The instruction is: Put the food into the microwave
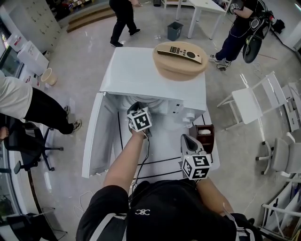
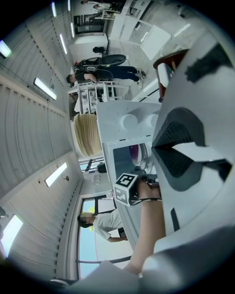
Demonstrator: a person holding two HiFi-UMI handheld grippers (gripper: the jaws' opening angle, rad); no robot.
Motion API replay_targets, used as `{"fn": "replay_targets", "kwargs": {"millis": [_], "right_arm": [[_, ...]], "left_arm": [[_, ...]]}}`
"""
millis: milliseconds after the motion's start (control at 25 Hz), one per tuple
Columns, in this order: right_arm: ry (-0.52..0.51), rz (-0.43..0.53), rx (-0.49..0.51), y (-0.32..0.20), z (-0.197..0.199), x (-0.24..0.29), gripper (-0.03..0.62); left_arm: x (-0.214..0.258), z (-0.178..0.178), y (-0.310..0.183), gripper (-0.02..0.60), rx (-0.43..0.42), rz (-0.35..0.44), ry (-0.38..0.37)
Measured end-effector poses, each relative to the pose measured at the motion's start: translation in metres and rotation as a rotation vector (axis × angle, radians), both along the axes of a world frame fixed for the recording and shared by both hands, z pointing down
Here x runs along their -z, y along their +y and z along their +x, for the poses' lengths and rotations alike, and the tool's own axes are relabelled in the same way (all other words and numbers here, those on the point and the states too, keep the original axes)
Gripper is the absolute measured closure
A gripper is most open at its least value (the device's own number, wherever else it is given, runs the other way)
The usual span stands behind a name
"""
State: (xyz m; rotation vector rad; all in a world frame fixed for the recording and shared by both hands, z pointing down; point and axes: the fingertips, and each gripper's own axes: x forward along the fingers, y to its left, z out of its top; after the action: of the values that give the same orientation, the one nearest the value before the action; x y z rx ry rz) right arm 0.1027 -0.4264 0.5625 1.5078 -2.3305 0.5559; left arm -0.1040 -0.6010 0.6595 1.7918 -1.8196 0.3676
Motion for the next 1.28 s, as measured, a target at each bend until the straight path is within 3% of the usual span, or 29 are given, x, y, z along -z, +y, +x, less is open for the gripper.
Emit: {"fn": "replay_targets", "kwargs": {"millis": [240, 480, 840, 1280], "right_arm": [[-0.047, 0.033, -0.002, -0.008, -0.008, 0.01, 0.588], [-0.085, 0.059, -0.005, -0.011, -0.021, 0.019, 0.588], [-0.071, 0.113, 0.044, -0.02, -0.036, 0.041, 0.588], [-0.101, 0.114, 0.084, -0.017, -0.052, 0.046, 0.588]], "left_arm": [[0.017, 0.019, 0.04, 0.572, -0.169, 0.0, -0.086], [0.055, 0.031, 0.091, 0.574, -0.235, 0.055, -0.082], [0.101, 0.053, 0.146, 0.572, -0.246, 0.091, -0.005], [0.113, 0.046, 0.158, 0.572, -0.23, 0.107, -0.003]]}}
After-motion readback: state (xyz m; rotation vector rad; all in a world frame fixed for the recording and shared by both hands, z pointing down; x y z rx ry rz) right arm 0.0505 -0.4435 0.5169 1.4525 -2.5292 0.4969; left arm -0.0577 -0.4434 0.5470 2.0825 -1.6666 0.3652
